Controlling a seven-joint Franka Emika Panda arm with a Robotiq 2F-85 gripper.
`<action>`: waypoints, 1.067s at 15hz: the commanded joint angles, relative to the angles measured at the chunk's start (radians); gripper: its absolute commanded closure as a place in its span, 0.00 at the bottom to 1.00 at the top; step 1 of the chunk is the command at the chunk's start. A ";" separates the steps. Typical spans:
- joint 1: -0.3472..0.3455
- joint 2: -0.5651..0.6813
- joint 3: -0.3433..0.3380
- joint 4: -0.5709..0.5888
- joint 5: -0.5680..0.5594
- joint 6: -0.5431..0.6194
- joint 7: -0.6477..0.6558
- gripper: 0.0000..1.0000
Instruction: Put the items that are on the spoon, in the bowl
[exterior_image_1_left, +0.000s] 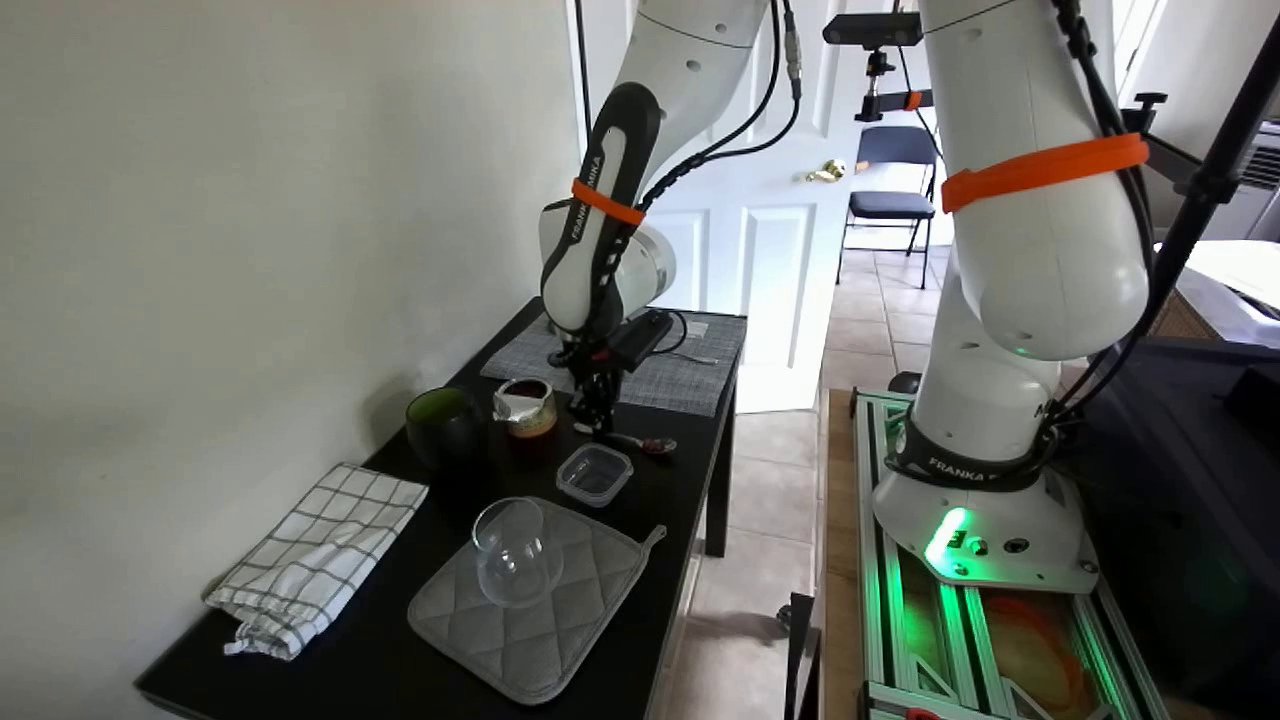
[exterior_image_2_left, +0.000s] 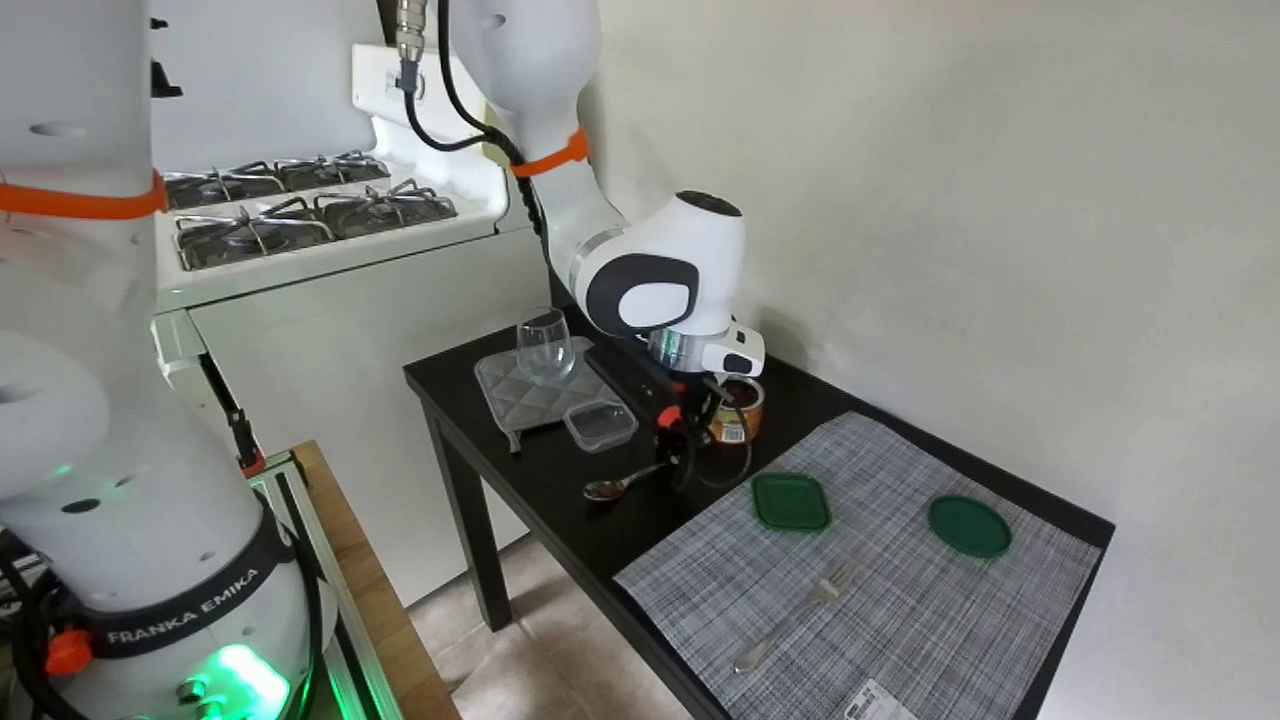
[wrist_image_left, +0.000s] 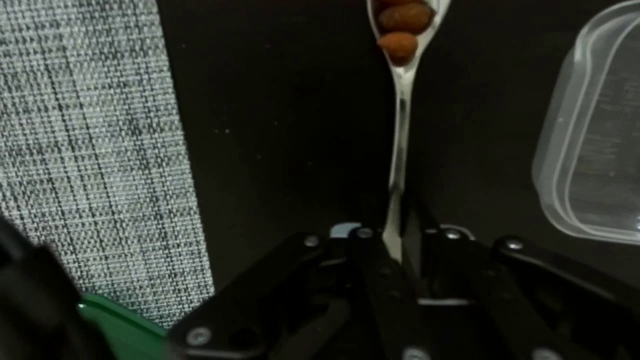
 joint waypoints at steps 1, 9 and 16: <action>-0.003 0.017 0.000 0.017 -0.022 -0.024 0.034 1.00; -0.025 0.000 0.008 0.023 -0.005 -0.046 0.019 0.97; -0.042 -0.060 0.007 0.035 0.001 -0.162 0.002 0.97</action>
